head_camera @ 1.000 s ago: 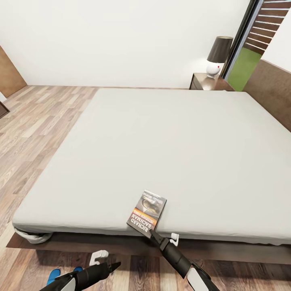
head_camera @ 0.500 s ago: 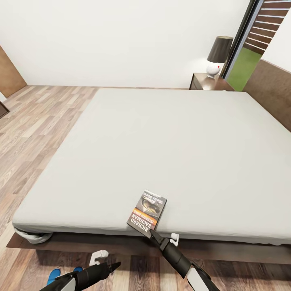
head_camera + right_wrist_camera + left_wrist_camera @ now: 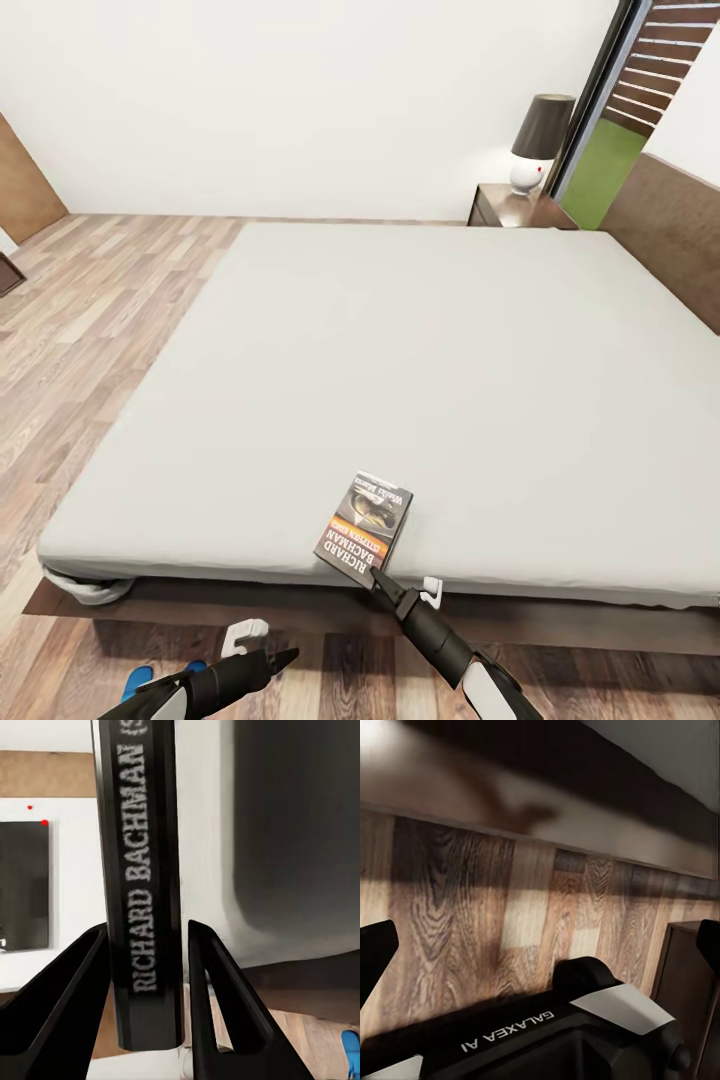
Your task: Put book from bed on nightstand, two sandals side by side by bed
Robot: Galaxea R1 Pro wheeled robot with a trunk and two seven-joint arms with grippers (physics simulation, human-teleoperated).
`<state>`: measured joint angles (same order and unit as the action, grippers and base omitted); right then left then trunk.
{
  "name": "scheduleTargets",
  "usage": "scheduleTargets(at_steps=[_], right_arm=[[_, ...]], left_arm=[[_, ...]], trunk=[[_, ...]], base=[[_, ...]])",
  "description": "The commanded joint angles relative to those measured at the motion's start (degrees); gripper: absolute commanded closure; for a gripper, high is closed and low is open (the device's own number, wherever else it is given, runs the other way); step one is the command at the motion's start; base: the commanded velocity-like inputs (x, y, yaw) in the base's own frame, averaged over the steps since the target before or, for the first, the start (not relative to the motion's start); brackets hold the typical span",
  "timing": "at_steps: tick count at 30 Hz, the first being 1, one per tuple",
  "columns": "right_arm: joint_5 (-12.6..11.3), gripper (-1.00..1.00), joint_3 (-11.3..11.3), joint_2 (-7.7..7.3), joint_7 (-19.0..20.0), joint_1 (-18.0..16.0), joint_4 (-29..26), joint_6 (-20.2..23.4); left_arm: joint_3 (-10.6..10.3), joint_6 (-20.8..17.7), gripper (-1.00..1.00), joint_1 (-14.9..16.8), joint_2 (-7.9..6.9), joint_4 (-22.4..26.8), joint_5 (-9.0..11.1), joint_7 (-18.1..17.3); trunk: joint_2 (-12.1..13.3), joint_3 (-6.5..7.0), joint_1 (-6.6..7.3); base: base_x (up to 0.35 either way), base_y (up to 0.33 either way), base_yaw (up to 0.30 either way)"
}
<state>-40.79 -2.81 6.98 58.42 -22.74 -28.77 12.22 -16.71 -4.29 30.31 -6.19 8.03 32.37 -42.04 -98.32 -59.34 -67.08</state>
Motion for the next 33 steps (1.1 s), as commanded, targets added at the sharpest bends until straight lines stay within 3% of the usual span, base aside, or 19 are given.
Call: scheduleTargets(at_steps=[1, 21, 26, 28, 29, 30, 33], right_arm=[[-0.1, 1.0, -0.3, 0.05, 0.2, 0.0, 0.0, 0.6], [-0.1, 1.0, -0.3, 0.05, 0.1, 0.0, 0.1, 1.6], [0.4, 1.0, -0.1, 0.05, 0.2, 0.0, -0.1, 7.6], [0.6, 1.0, 0.0, 0.05, 0.4, 0.0, -0.8, 14.3], [0.6, 1.0, 0.0, 0.0, 0.4, 0.0, -1.1, 15.6], [0.7, 1.0, 0.0, -0.83, 0.5, 0.0, -1.8, 19.0], [0.7, 1.0, 0.1, -4.79, 0.7, 0.0, -2.6, 21.6]], left_arm=[[-0.3, -0.5, -1.0, 0.0, -0.04, 0.0, 0.6, -0.1], [-0.3, -0.5, -1.0, 0.0, -0.05, 0.1, 0.6, -0.7], [-0.3, -0.5, -1.0, 0.0, 0.01, 0.0, 0.6, -0.8], [-0.3, -0.5, -1.0, 0.0, 0.01, 0.0, 0.6, -0.8], [-0.3, -0.5, -1.0, 0.0, 0.0, 0.0, 0.6, -0.7], [-0.3, -0.5, -1.0, 0.0, 0.0, 0.0, 0.6, -0.7], [-0.3, -0.5, -1.0, 0.0, 0.01, 0.0, 0.6, -0.7]], trunk=[[0.4, 0.15, 0.23], [8.4, 3.74, 4.62], [10.4, 4.64, 5.72], [11.2, 5.0, 6.16], [11.6, 5.18, 6.38], [12.0, 5.36, 6.6], [13.2, 5.9, 7.26]], base=[[0.0, 0.0, 0.0], [0.0, 0.0, 0.0], [0.0, 0.0, 0.0], [0.0, 0.0, 0.0], [0.0, 0.0, 0.0], [0.0, 0.0, 0.0], [0.0, 0.0, 0.0]])
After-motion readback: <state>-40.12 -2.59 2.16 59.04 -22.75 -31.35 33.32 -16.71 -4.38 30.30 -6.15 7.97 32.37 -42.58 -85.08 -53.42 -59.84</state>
